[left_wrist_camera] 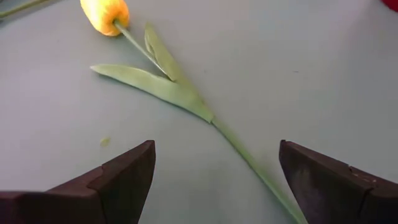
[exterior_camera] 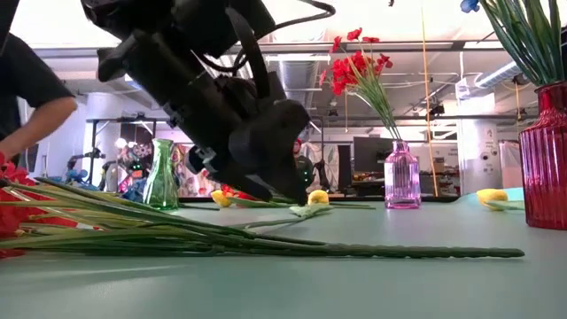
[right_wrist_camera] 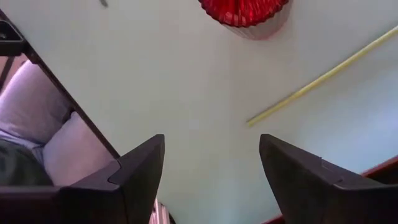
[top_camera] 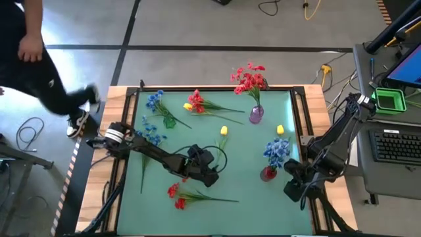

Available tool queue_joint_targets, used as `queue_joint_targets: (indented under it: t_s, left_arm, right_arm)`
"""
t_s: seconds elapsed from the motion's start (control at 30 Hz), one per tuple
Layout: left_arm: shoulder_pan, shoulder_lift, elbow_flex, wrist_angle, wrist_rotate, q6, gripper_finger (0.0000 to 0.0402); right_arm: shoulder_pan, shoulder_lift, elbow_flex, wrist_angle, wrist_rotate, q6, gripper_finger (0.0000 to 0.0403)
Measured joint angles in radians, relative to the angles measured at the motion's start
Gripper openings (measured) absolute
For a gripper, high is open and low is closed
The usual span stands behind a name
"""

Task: Sort flowers into vase by color
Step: Put the bottom left yellow tulip into the green vase

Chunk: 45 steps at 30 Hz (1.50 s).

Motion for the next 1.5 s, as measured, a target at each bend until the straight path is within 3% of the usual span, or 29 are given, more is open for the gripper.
queue_joint_targets:
  t_s: [0.4,0.83,1.1,1.27,1.5]
  left_arm:
    - [0.052,0.062,0.0,0.082,-0.022,0.011,0.0276]
    - [0.06,0.057,0.0,0.186,-0.023,0.101,0.0271]
    - [0.07,0.113,0.0,0.196,-0.033,0.035,0.0254]
    - [0.07,0.124,0.0,0.197,-0.055,-0.003,0.0208]
    - [0.072,0.124,0.0,0.192,-0.079,-0.006,0.0082]
  right_arm:
    - [0.0,0.001,0.0,0.0,0.001,-0.016,0.0256]
    - [0.0,0.001,0.0,-0.007,0.015,-0.024,0.0252]
    - [0.0,0.002,0.0,-0.008,0.026,-0.025,0.0255]
    - [0.0,0.002,0.0,-0.008,0.026,-0.025,0.0251]
    - [0.0,0.002,0.0,-0.008,0.026,-0.025,0.0256]
